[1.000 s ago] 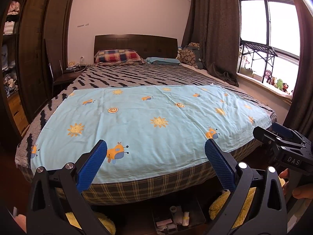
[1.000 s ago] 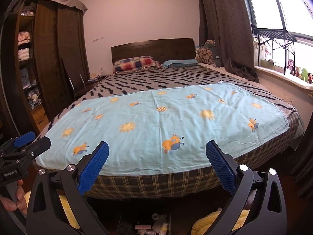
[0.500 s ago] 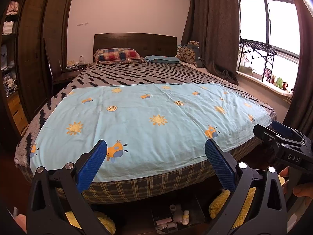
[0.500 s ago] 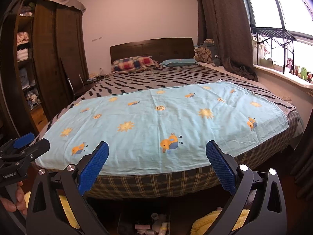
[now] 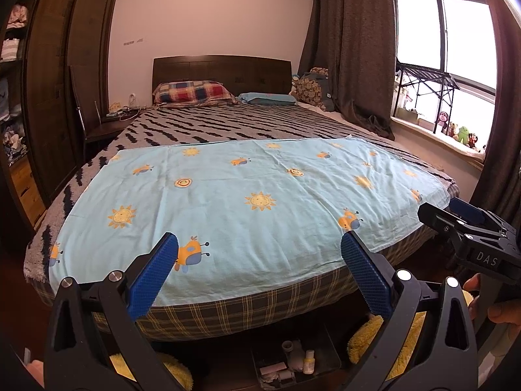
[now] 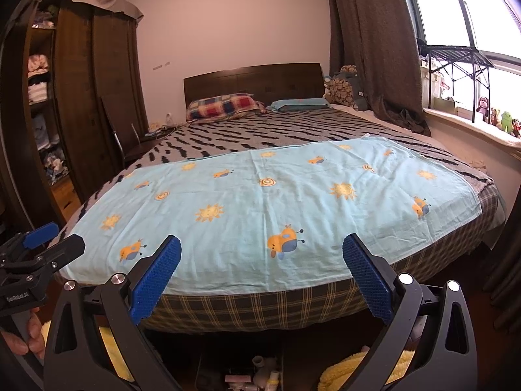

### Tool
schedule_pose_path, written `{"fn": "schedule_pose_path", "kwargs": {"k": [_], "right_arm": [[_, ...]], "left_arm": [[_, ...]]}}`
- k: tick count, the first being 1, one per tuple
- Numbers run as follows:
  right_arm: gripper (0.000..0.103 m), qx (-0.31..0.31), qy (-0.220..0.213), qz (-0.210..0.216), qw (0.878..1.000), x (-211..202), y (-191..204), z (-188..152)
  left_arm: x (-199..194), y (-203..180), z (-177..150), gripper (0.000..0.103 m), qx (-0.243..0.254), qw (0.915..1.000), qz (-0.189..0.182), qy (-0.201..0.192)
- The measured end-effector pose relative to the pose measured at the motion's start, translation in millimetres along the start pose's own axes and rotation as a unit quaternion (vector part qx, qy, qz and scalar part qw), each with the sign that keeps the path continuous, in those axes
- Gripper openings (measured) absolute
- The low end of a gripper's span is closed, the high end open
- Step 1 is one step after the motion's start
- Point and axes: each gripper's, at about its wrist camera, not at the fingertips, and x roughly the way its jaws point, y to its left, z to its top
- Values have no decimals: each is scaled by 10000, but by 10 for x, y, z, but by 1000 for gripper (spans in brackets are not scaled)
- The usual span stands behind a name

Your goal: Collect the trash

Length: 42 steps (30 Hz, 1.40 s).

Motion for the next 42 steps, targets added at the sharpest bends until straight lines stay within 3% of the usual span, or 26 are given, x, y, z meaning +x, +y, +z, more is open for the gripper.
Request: {"fn": "schedule_pose_path", "kwargs": {"k": [21,33,42], "right_arm": [[100,-19,-1,6,10000,28,5,44],[100,60,48,-52,10000,53,-38,37],[100,67,124,-11,9999,100,-13,20]], "left_arm": [[15,31,27,95,-7,10000,26,38],[38,158,48,95,-362,9992,141,51],[37,119,51,95,-258,9996,138,13]]}}
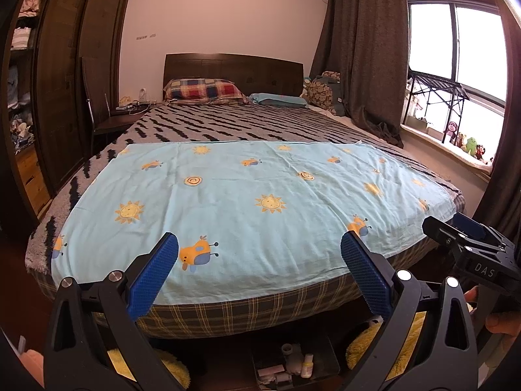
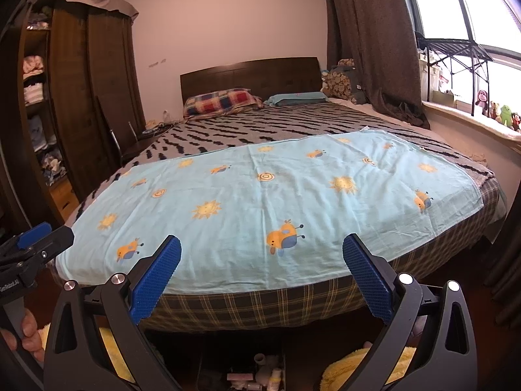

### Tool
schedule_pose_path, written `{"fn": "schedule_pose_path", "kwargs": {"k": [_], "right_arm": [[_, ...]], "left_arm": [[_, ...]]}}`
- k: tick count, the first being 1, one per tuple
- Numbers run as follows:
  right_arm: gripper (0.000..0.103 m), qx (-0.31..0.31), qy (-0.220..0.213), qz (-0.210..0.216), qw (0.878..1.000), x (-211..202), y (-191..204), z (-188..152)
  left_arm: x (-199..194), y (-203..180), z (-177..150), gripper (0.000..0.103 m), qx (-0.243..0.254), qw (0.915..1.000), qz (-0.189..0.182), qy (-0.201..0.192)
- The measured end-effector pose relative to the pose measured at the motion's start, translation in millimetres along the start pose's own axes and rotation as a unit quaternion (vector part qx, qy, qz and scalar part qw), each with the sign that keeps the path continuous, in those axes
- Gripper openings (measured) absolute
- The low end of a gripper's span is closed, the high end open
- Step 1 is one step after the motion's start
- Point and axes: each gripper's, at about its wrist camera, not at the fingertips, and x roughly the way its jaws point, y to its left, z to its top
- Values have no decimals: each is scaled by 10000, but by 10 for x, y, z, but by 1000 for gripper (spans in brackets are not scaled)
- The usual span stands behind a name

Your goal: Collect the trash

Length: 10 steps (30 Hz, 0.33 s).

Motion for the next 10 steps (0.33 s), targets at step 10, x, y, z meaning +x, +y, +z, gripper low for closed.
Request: {"fn": "schedule_pose_path", "kwargs": {"k": [10], "right_arm": [[100,7,27,-29,10000,48,-18,1]], "left_arm": [[66,20,-14,95,-71,9999,-57,123]]}}
